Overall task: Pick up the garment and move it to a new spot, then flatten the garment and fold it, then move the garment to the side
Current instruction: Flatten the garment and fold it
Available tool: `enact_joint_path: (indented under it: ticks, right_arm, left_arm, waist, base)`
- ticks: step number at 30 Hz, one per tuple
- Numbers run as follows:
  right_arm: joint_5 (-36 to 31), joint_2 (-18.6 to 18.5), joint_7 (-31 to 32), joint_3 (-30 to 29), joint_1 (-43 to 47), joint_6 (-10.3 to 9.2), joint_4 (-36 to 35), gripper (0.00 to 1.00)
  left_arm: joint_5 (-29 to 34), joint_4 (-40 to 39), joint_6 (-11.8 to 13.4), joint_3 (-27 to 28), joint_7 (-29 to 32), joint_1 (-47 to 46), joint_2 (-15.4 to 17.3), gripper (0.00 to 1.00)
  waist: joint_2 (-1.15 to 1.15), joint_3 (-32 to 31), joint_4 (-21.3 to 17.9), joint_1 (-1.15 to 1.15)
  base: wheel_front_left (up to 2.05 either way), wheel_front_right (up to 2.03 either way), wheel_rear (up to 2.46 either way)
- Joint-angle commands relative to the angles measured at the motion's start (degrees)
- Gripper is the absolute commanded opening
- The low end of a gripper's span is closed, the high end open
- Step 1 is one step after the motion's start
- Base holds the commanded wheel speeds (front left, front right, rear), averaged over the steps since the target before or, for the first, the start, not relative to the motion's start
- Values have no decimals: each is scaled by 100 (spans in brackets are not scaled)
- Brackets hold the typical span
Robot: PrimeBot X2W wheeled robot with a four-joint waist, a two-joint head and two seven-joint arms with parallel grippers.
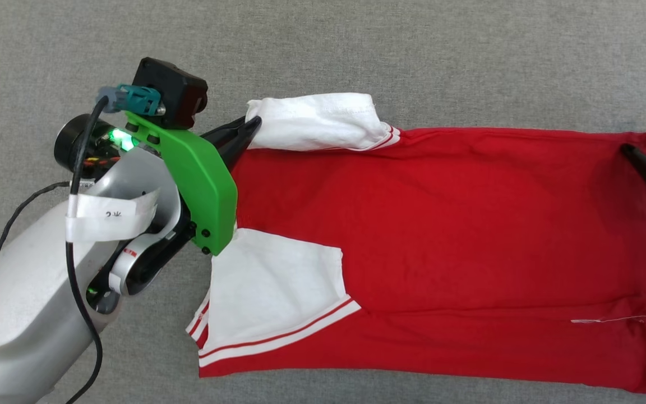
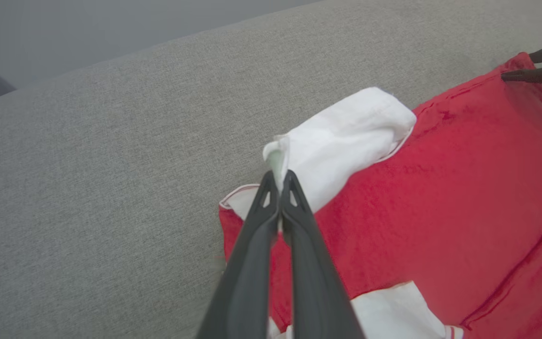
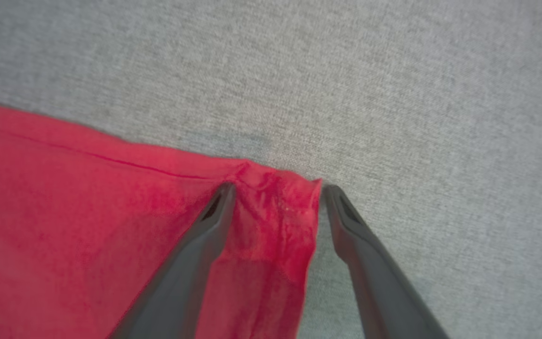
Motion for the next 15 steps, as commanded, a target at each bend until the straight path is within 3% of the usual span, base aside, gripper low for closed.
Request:
enact_joint_path:
  ticks: [1,2,15]
  right_arm:
    - [82,86,21,178,81,2,148,10]
    - [108,72,-11,212,79,2,170,0]
    - [338,211,-1241,-102,160,2,591,0]
  left_arm:
    - [38,40,-7,-2,-59,60,-27,0]
    - [37,61,-9,-5,-68,61,-35,0]
    - [-72,562,54,97,-477,352,-127,0]
  waist:
    - [0,14,21,1]
    - [0,12,22,1]
    - [0,-551,-60,1]
  base:
    - [0,0,0]
    - [0,0,0]
    - [0,0,0]
